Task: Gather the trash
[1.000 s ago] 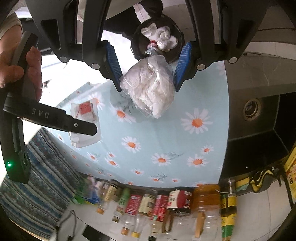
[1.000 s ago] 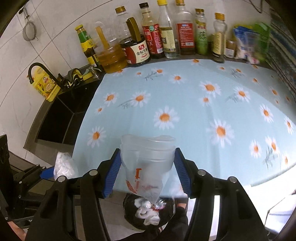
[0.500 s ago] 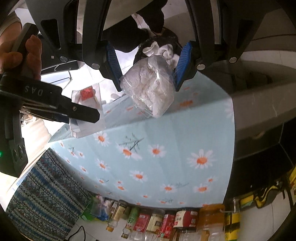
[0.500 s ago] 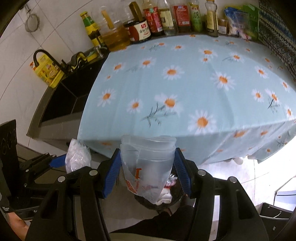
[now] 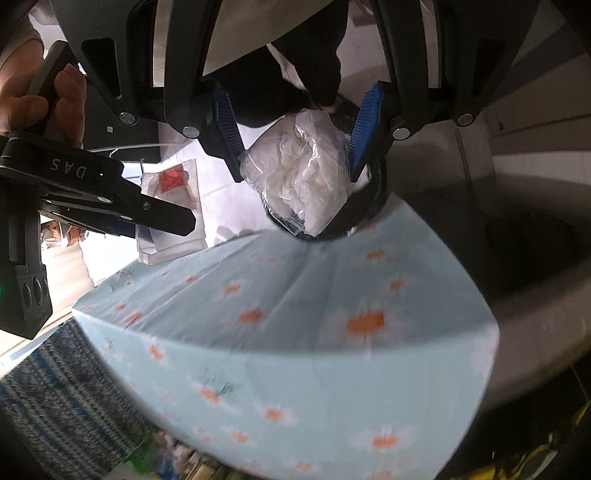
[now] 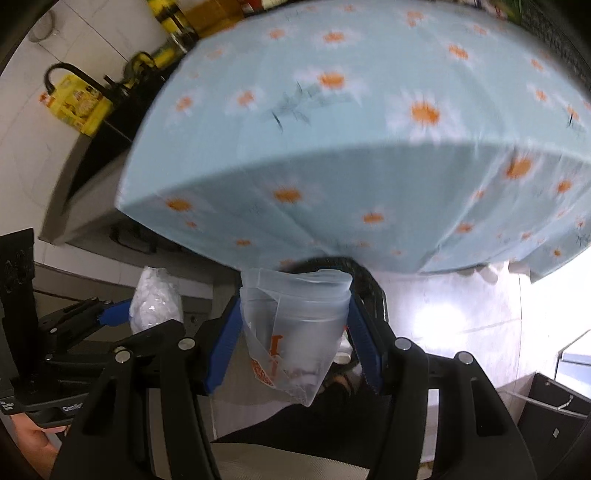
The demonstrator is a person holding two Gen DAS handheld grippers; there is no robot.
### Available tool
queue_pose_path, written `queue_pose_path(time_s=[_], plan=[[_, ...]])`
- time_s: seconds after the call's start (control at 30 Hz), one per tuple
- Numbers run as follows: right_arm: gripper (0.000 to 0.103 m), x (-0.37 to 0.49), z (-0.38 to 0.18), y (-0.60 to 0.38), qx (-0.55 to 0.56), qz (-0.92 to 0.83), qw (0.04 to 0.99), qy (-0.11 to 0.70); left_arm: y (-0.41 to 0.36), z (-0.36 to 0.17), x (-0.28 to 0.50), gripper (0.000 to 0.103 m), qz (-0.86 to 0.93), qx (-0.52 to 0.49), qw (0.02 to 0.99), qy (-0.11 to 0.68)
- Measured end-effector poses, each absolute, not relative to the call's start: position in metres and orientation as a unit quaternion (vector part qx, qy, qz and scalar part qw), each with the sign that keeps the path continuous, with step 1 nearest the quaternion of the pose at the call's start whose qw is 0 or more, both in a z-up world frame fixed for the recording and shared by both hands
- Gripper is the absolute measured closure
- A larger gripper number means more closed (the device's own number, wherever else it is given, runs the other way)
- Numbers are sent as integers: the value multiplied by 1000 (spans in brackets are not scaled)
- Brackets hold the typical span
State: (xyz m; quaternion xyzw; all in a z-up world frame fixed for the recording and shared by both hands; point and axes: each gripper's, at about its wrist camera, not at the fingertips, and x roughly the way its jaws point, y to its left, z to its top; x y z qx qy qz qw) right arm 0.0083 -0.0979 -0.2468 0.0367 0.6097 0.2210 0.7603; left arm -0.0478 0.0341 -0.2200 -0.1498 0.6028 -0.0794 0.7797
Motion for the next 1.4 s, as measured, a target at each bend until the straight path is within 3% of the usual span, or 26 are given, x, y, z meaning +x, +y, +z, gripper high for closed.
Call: queue_pose_path(time_s=[0.43, 0.73, 0.87, 0.97, 1.4], plan=[[45, 10, -351, -109, 71, 208, 685, 695, 29, -313, -45, 50, -45, -167, 714, 678], [45, 17, -393, -101, 75, 207, 664, 714, 27, -360, -37, 50, -37, -174, 687, 705], [44, 22, -404, -101, 100, 204, 655, 721, 30, -371, -34, 48, -27, -178, 680, 711], [30, 26, -408, -106, 132, 197, 647, 725, 31, -373, -32, 38, -7, -151, 683, 714], [29, 25, -388, -109, 129, 194, 657, 717, 43, -357, -36, 38, -3, -174, 684, 708]])
